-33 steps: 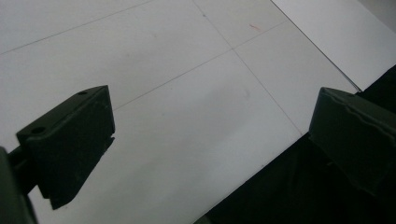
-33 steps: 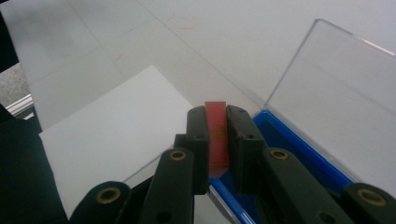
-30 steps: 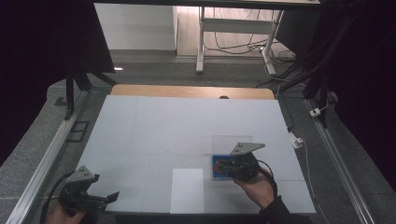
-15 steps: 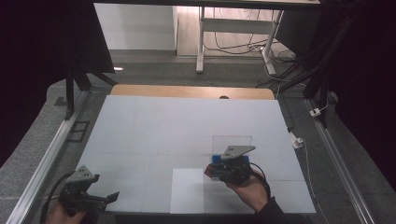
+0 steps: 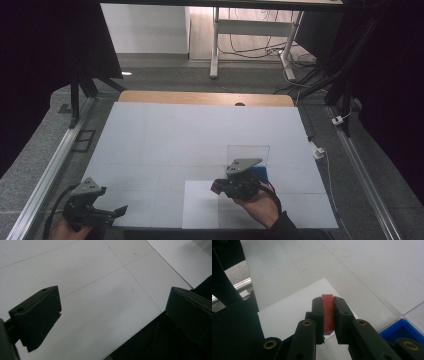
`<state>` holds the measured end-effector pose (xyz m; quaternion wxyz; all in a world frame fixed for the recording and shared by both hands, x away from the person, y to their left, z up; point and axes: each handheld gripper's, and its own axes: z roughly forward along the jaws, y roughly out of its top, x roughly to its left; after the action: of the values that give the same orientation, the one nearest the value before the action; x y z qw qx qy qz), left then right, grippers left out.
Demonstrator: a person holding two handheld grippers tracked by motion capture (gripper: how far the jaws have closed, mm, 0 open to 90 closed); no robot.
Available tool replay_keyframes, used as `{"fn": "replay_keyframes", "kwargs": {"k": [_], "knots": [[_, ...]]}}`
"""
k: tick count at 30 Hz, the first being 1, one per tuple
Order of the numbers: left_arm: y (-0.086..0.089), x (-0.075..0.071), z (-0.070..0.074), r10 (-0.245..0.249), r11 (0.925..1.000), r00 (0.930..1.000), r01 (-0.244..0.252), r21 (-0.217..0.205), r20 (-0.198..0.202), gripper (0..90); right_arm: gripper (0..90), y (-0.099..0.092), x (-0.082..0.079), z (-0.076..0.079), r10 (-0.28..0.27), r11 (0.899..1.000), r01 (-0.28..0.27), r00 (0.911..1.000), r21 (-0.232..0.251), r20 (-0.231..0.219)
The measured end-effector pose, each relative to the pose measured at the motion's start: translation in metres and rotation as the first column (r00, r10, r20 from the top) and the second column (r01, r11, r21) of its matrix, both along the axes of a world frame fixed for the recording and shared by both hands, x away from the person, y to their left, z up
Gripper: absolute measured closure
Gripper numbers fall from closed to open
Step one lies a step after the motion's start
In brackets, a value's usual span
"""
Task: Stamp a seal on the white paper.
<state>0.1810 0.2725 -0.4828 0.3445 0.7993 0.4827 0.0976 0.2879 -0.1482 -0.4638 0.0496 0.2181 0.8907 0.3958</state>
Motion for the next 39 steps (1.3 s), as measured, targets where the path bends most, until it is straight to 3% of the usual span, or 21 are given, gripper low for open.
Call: {"fn": "replay_keyframes", "kwargs": {"k": [10, 21, 32, 39], "knots": [[0.000, 0.000, 0.000, -0.001, 1.0000, 1.0000, 0.001, -0.001, -0.001, 0.8, 80.3, 0.020, -0.004, -0.010, 0.053, 0.998, -0.054, 0.9985, -0.031, -0.014], [0.000, 0.000, 0.000, -0.003, 1.0000, 1.0000, 0.003, -0.002, 0.001, 0.8, 80.4, 0.043, -0.009, -0.023, 0.121, 0.989, -0.123, 0.9922, -0.078, -0.030], [0.000, 0.000, 0.000, -0.004, 1.0000, 1.0000, 0.004, -0.002, 0.002, 0.8, 80.6, 0.051, -0.012, -0.034, 0.153, 0.978, -0.156, 0.9878, -0.140, -0.028], [-0.001, 0.000, 0.000, -0.003, 1.0000, 1.0000, 0.003, 0.002, 0.000, 0.9, 81.0, 0.052, -0.013, -0.036, 0.153, 0.979, -0.154, 0.9880, -0.136, -0.023]]}}
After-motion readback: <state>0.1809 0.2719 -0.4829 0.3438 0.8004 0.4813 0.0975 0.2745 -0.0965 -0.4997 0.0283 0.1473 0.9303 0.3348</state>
